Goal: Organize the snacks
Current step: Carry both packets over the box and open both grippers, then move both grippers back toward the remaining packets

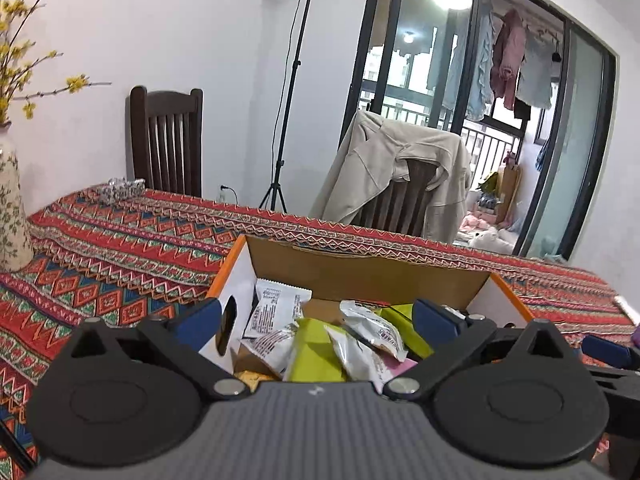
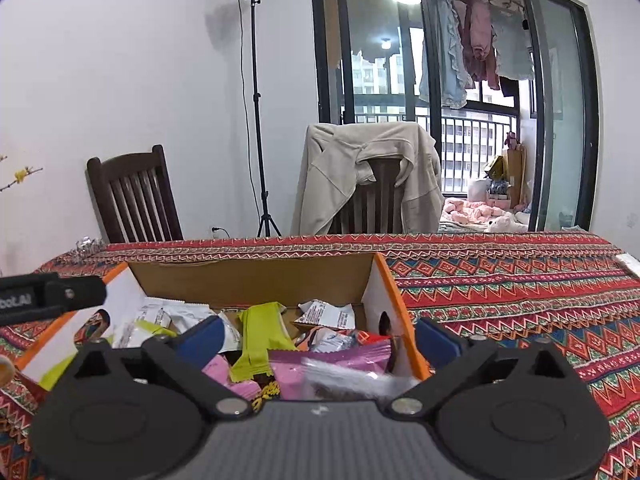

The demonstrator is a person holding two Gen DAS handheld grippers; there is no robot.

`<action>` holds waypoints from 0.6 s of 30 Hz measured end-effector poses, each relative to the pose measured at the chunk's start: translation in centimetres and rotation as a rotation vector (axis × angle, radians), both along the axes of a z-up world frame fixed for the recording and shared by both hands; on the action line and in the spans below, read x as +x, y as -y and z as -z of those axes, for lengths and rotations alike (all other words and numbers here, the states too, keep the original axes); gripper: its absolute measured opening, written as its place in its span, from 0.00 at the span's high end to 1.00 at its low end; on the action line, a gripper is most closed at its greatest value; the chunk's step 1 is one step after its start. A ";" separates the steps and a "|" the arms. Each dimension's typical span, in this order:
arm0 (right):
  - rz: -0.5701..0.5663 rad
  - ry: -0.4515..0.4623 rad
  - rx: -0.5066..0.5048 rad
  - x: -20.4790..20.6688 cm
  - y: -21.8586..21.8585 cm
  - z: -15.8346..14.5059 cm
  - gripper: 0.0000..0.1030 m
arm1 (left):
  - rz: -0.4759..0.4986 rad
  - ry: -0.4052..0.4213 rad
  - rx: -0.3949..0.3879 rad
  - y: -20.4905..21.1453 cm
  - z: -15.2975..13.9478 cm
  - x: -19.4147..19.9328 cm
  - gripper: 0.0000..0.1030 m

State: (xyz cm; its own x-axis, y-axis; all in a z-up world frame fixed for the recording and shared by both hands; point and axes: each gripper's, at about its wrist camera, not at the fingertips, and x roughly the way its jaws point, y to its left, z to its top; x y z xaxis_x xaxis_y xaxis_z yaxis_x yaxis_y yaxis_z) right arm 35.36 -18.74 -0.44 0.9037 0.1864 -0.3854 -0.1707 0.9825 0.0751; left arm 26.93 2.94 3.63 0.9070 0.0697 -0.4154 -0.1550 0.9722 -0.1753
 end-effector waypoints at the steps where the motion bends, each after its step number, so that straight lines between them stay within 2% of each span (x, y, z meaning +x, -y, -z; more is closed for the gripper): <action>1: 0.003 0.005 0.005 -0.3 0.2 -0.1 0.00 | -0.007 0.003 -0.003 -0.2 -0.1 -0.3 0.00; 11: -0.006 0.006 0.014 -5.2 2.0 -0.3 0.00 | -0.023 0.012 0.005 -1.7 -0.7 -5.0 0.00; 18: -0.051 -0.055 -0.006 -8.4 1.8 0.8 0.00 | -0.014 -0.030 0.023 -2.9 0.3 -8.6 0.00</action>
